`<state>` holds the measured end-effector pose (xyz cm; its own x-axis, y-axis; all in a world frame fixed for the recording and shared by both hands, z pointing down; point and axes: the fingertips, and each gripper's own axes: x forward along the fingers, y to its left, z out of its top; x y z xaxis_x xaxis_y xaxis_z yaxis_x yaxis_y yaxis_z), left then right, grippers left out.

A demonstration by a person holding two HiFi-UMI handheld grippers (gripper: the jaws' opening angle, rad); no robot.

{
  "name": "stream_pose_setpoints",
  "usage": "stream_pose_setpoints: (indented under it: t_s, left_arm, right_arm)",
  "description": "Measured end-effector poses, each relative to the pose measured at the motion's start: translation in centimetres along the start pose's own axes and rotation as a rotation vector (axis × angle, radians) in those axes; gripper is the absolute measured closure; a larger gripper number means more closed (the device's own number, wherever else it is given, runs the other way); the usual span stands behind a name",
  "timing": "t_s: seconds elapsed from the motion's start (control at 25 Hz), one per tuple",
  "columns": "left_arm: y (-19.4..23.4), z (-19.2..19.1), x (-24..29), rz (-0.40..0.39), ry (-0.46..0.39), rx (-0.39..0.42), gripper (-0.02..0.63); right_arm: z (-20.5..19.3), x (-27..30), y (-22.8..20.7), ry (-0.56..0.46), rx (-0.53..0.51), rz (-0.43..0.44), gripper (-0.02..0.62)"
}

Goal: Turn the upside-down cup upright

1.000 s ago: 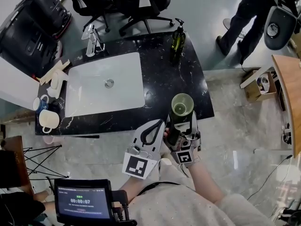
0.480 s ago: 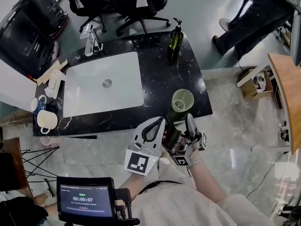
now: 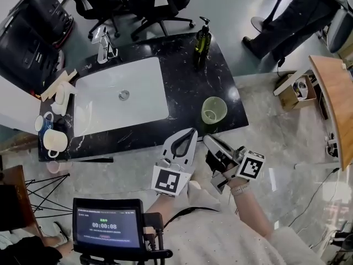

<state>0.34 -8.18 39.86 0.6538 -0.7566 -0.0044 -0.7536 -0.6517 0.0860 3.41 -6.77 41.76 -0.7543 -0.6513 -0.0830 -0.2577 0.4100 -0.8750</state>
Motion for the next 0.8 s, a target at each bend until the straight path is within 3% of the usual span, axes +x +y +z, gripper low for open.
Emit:
stream_pose_setpoints:
  t_s: [0.16,0.28,0.52,0.8]
  left_arm:
    - [-0.7,0.2,0.6,-0.017,-0.004,0.005,0.598]
    - [-1.4,0.2,1.1,-0.038,-0.009,0.021,0.598]
    - [-2.4,0.0,2.0,-0.061,-0.013,0.046,0.598]
    - [-2.3,0.1,2.0,-0.069,-0.015,0.072,0.598]
  right_arm:
    - [1.8,-1.0,0.8,-0.019,-0.425,-0.201,0.586]
    - [2.2,-1.5,0.7,0.002,-0.629,-0.307,0.588]
    - [3.2,-2.1,0.5,-0.008,-0.813,-0.433,0.589]
    - [2.9,-1.2,1.2,-0.022,-0.842,-0.435,0.589]
